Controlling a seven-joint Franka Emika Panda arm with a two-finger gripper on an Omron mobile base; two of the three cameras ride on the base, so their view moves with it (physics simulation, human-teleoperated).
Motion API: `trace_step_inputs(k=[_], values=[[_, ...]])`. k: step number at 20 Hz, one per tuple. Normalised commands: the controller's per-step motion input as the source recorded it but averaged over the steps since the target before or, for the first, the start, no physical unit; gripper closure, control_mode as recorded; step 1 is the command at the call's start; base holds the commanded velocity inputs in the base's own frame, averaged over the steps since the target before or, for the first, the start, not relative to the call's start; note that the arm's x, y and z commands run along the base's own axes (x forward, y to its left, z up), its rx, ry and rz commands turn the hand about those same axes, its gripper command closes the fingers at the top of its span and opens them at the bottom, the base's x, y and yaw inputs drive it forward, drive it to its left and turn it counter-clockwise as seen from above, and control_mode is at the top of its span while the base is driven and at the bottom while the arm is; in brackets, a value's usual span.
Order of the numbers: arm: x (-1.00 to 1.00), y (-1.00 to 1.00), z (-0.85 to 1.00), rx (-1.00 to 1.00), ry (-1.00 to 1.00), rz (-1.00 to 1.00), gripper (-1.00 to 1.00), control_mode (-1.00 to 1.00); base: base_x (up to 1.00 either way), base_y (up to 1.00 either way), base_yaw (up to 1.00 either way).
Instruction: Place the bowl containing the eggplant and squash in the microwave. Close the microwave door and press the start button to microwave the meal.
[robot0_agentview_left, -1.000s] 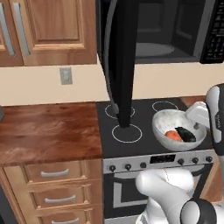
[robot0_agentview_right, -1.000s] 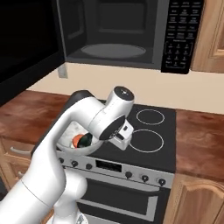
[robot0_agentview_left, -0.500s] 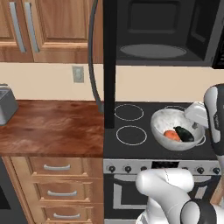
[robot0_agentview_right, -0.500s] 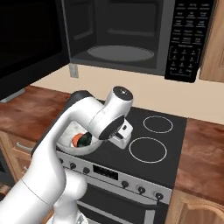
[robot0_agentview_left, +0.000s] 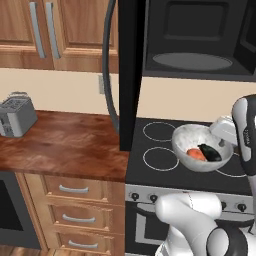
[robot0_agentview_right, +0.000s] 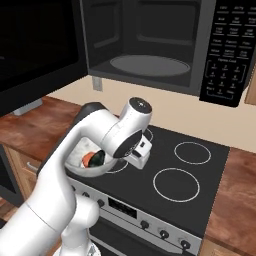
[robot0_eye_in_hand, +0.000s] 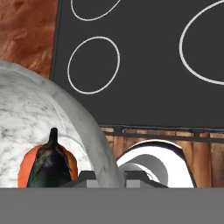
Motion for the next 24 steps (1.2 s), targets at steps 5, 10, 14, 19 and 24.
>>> trace_step_inputs(k=[5,10,14,19,24], values=[[0.00,-0.22,0.00,0.00,-0.01,0.02,1.00,-1.00,0.00,0.00,0.00],[0.00,-0.20,0.00,0.00,-0.05,0.00,1.00,-1.00,0.00,0.00,0.00],[0.00,-0.10,0.03,0.01,-0.08,0.00,1.00,-1.00,0.00,0.00,0.00],[0.00,0.00,0.11,0.00,-0.09,0.00,1.00,-1.00,0.00,0.00,0.00],[0.00,0.00,0.03,0.00,0.00,0.00,1.00,-1.00,0.00,0.00,0.00]])
